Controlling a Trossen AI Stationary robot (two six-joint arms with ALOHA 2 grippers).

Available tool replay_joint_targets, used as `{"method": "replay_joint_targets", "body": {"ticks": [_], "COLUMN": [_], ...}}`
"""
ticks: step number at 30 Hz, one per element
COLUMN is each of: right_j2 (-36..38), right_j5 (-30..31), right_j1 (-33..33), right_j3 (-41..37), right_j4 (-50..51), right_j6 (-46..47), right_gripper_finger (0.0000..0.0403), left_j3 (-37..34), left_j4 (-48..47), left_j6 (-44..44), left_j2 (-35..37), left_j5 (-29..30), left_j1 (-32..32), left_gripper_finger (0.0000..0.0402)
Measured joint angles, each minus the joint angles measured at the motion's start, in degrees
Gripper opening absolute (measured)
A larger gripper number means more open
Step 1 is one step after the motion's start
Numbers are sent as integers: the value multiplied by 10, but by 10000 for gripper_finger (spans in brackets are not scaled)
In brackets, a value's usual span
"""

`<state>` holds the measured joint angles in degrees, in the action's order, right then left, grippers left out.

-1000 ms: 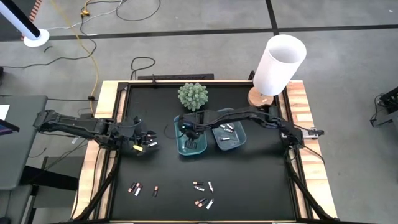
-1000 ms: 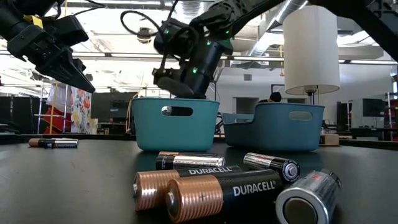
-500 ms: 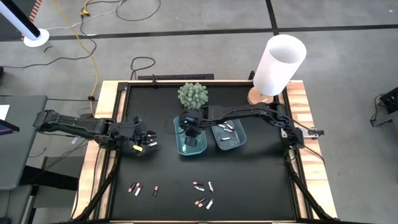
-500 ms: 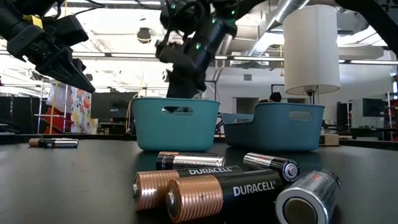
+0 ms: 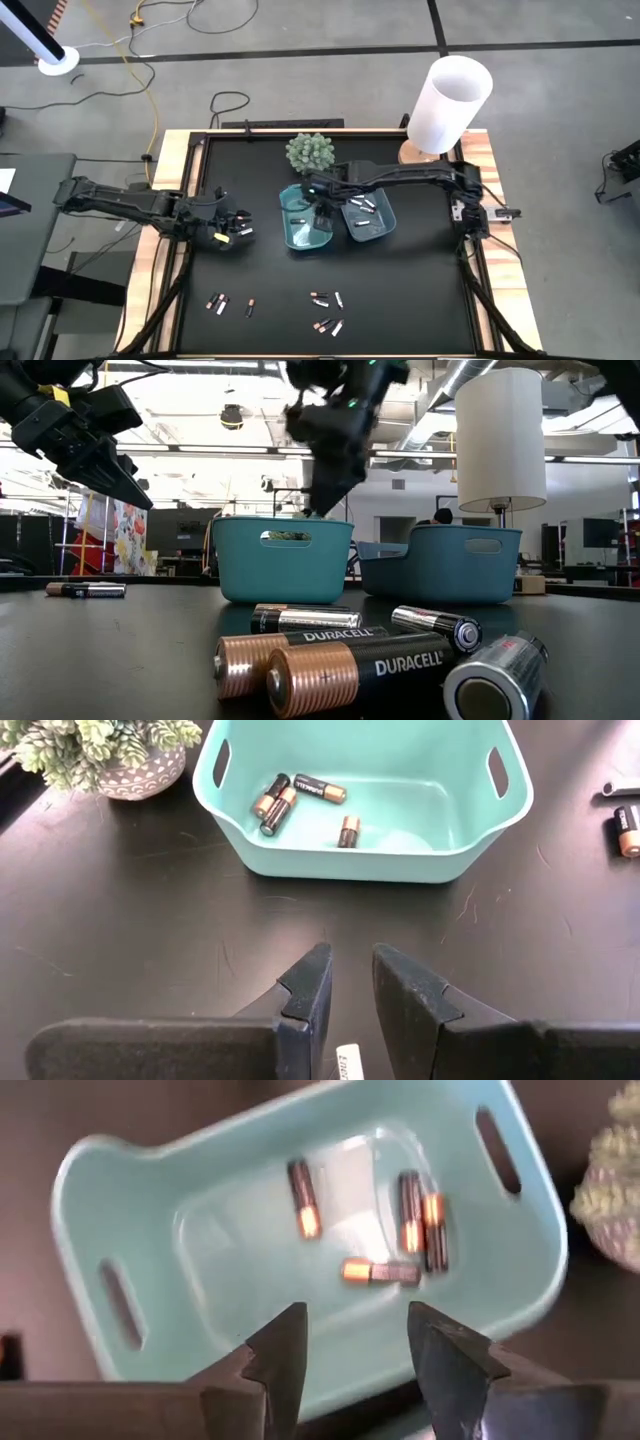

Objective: Sort batteries
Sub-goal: Put the black battery into the green bin

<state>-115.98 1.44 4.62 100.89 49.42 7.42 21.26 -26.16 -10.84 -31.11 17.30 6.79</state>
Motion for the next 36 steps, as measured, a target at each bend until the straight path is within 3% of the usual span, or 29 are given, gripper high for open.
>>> {"method": "replay_joint_targets", "body": {"ticks": [5,10,18,21,23,27,32,36], "right_j2": [86,220,461,519,538,529,485,451], "right_j5": [30,125,321,362,401,500,509,508], "right_j1": [-32,-81,-258,-340,-387,-443,-449,-442], "right_j3": [-71,-193,-478,-581,-644,-748,-818,-829], "right_j4": [-3,-10,-100,-169,-235,-364,-470,-492], "right_j6": [18,79,323,447,503,511,512,512], "right_gripper_finger": [172,158,151,150,150,150,150,150], "left_j3": [0,0,0,0,0,12,69,126], "left_j4": [1,1,3,16,34,23,-50,-118], "left_j6": [-2,-26,-25,-25,-22,-11,-29,-48], "left_j2": [0,0,0,0,0,-1,-26,-71], "left_j5": [0,0,0,0,0,0,0,1], "left_j1": [0,0,0,0,0,0,-1,-1], "left_gripper_finger": [70,70,70,70,70,70,70,70]}}
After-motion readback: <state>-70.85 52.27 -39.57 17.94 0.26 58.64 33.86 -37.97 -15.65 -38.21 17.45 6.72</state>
